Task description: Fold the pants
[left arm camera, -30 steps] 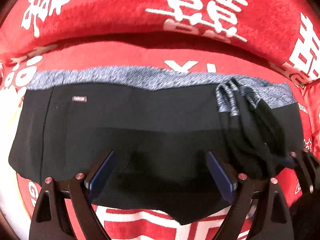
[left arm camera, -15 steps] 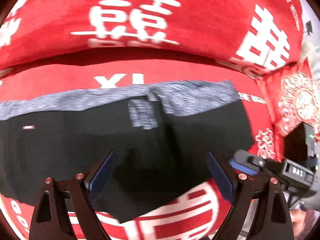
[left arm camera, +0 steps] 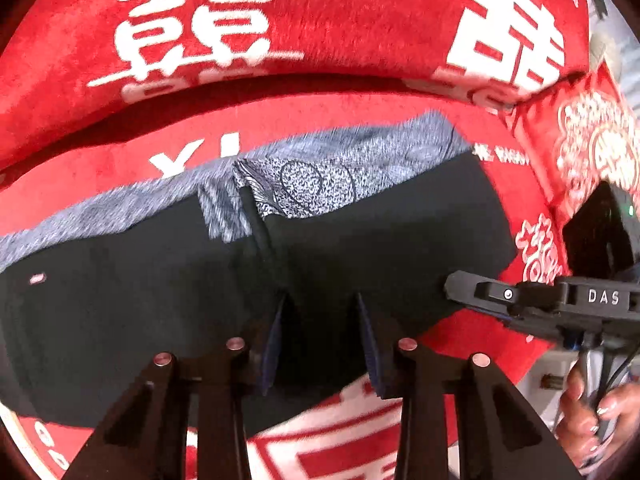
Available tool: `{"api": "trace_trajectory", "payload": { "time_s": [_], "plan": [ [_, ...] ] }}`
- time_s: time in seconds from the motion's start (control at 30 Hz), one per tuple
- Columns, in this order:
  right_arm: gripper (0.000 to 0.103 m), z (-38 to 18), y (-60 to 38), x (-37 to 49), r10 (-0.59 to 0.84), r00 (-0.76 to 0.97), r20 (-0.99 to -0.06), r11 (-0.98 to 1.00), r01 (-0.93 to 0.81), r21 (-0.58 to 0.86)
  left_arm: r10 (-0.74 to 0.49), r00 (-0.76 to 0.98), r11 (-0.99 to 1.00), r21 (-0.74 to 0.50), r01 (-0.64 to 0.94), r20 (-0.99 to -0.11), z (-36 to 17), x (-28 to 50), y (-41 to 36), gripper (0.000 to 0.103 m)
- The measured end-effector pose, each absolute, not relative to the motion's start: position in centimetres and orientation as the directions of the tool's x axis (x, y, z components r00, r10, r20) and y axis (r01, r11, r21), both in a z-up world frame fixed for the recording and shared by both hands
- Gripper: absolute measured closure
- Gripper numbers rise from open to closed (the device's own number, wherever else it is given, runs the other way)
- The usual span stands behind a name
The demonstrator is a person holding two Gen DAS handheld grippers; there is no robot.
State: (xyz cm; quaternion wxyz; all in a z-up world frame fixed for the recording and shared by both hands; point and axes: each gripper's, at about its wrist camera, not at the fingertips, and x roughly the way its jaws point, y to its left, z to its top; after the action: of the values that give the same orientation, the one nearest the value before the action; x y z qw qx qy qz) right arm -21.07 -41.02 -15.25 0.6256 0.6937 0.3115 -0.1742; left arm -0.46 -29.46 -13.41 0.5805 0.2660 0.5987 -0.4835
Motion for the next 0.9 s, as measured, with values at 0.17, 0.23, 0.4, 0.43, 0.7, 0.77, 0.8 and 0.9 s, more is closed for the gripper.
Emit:
{"api": "trace_trajectory", "payload": {
  "time_s": [0.17,0.23,0.4,0.43,0.7,0.77,0.8,0.9],
  "plan": [
    [0.099,-17.8,-39.2,-19.8,0.304,0.646,-0.7,0.05,0.723,0.689,-0.217,-0.125,0.404,-0.206,0.891,-0.968,-15.7,-1.5,-27.7,0.065],
    [0.099,-18.1,-39.4,-19.6,0.306,0.649,-0.697,0.049,0.72,0.692,-0.215,-0.074,0.424,-0.161,0.891,-0.974,-15.2,-1.6,-27.8,0.042],
    [0.075,-15.8,-39.7,-17.9,0.377,0.568,-0.732,0.215,0.715,0.666,-0.252,-0.013,0.505,-0.142,0.852,-0.968,-12.2,-0.1,-27.4,0.022],
    [0.071,-14.8,-40.0,-18.1,0.377,0.562,-0.736,0.245,0.706,0.664,-0.259,0.002,0.511,-0.135,0.849,-0.966,-11.5,0.2,-27.6,0.022],
    [0.058,-10.9,-49.0,-20.5,0.083,0.579,-0.811,0.34,0.749,0.569,-0.311,0.01,0.485,-0.15,0.862,-0.95,-10.3,0.4,-34.0,0.022],
    [0.058,-12.1,-51.7,-20.5,0.086,0.581,-0.81,0.306,0.758,0.576,-0.322,0.002,0.49,-0.165,0.856,-0.947,-10.9,0.1,-35.7,0.022],
    [0.058,-12.6,-52.6,-20.5,0.09,0.577,-0.812,0.301,0.761,0.574,-0.326,0.0,0.493,-0.169,0.853,-0.945,-11.2,0.0,-36.5,0.022],
    [0.058,-15.1,-54.9,-19.3,0.158,0.573,-0.804,0.289,0.752,0.593,-0.298,-0.001,0.5,-0.157,0.852,-0.955,-13.2,-0.2,-38.0,0.022]
  ]
}}
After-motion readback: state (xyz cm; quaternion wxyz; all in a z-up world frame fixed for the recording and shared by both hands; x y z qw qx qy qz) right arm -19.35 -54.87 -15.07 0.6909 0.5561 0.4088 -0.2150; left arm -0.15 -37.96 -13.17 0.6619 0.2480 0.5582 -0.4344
